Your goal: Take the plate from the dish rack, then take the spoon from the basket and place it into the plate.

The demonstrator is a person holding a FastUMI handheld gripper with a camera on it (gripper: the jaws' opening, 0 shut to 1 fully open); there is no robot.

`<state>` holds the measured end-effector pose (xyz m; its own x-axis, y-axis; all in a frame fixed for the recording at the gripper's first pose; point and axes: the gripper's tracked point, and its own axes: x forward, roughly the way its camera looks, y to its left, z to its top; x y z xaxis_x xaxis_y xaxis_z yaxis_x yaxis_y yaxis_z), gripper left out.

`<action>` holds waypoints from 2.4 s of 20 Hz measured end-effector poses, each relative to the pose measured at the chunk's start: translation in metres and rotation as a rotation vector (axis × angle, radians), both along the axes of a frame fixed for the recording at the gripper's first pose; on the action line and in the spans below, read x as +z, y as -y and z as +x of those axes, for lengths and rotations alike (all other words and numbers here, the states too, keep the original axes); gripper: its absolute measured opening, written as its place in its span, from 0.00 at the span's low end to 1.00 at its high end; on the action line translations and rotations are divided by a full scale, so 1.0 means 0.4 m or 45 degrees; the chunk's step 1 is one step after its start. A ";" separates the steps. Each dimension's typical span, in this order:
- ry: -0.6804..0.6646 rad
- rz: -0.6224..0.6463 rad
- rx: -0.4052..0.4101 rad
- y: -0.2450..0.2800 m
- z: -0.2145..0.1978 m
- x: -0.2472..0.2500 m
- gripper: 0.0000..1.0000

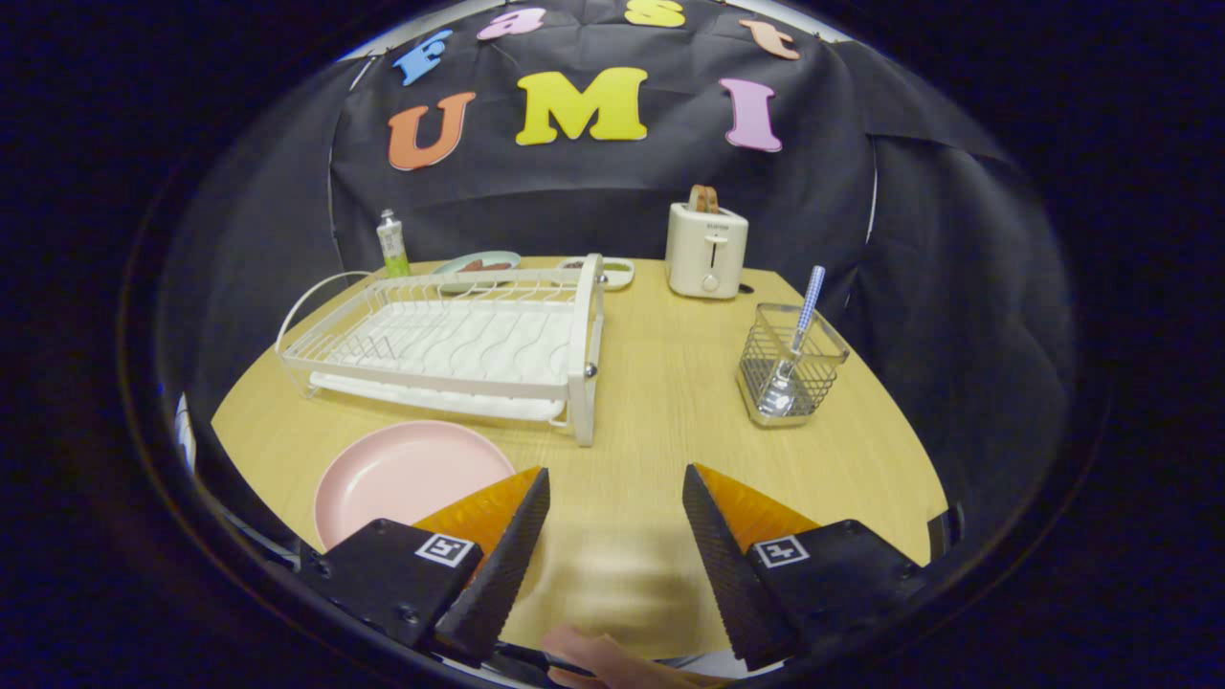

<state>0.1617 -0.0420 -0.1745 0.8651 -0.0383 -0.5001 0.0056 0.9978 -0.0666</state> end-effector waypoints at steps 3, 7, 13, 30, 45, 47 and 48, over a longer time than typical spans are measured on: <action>0.167 -0.016 -0.017 0.055 0.022 0.073 0.92; 0.388 -0.061 -0.062 0.149 0.074 0.162 0.99; 0.414 -0.027 -0.043 0.268 0.197 0.177 1.00; 0.208 0.227 -0.202 0.448 0.504 0.143 0.82; 0.291 0.207 -0.212 0.466 0.474 0.212 0.14; 0.352 0.207 -0.189 0.456 0.461 0.254 0.13; 0.378 0.205 -0.174 0.448 0.451 0.271 0.14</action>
